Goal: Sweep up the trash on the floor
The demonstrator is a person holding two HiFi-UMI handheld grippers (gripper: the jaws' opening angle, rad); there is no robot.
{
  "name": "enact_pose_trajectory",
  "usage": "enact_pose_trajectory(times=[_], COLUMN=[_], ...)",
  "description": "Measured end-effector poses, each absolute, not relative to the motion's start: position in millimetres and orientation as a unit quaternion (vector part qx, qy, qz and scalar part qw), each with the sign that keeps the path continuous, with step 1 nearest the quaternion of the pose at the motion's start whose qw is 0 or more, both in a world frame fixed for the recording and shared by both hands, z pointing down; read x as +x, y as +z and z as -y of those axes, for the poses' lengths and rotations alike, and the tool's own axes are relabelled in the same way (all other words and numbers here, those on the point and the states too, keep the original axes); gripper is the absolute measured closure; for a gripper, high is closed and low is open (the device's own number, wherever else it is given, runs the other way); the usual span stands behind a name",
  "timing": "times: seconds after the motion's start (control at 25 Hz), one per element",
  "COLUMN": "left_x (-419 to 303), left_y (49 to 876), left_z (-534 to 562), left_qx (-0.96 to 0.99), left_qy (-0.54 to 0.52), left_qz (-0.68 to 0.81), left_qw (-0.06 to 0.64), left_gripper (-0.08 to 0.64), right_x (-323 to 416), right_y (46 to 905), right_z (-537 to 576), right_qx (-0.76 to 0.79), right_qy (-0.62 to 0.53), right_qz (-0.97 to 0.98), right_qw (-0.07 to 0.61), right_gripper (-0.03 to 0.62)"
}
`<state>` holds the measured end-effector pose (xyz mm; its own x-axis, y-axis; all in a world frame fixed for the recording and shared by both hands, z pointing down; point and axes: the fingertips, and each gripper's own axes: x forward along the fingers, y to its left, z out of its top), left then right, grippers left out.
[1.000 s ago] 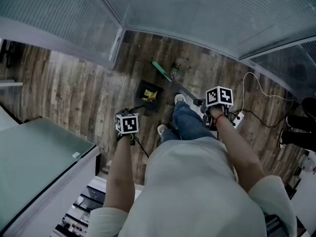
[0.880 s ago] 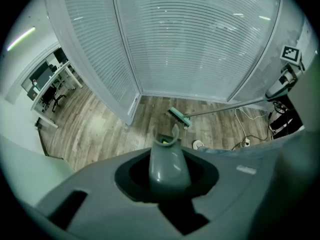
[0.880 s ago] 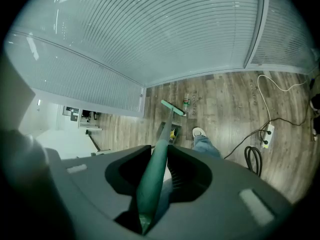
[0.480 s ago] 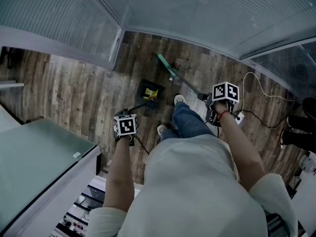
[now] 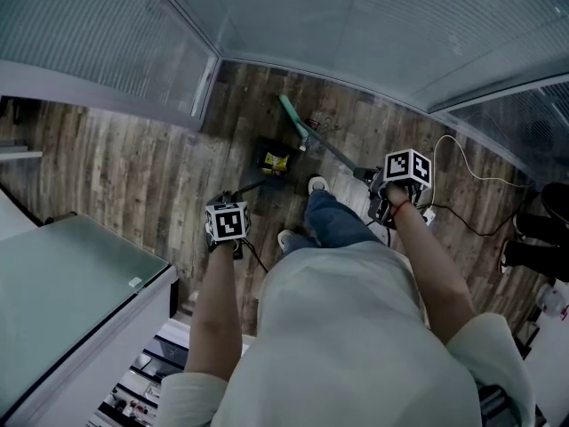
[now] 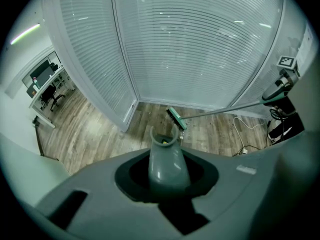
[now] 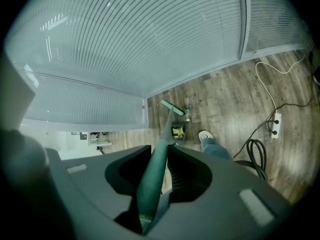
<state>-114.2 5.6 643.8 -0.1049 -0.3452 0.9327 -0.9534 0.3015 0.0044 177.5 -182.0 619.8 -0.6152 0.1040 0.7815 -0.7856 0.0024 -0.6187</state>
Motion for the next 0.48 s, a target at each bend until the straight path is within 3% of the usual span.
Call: enact_pose_trajectory(times=[0.48], left_x=[-121], left_y=[650], left_z=[28], left_qx=[0.479], left_qy=[0.36], left_qz=[0.66], left_qw=[0.453], left_gripper=[0.468], right_x=[203], right_y=[622], right_z=[238], right_qx=[0.307], right_qy=[0.649], right_qz=[0.617], right_qw=[0.323], right_gripper=[0.482])
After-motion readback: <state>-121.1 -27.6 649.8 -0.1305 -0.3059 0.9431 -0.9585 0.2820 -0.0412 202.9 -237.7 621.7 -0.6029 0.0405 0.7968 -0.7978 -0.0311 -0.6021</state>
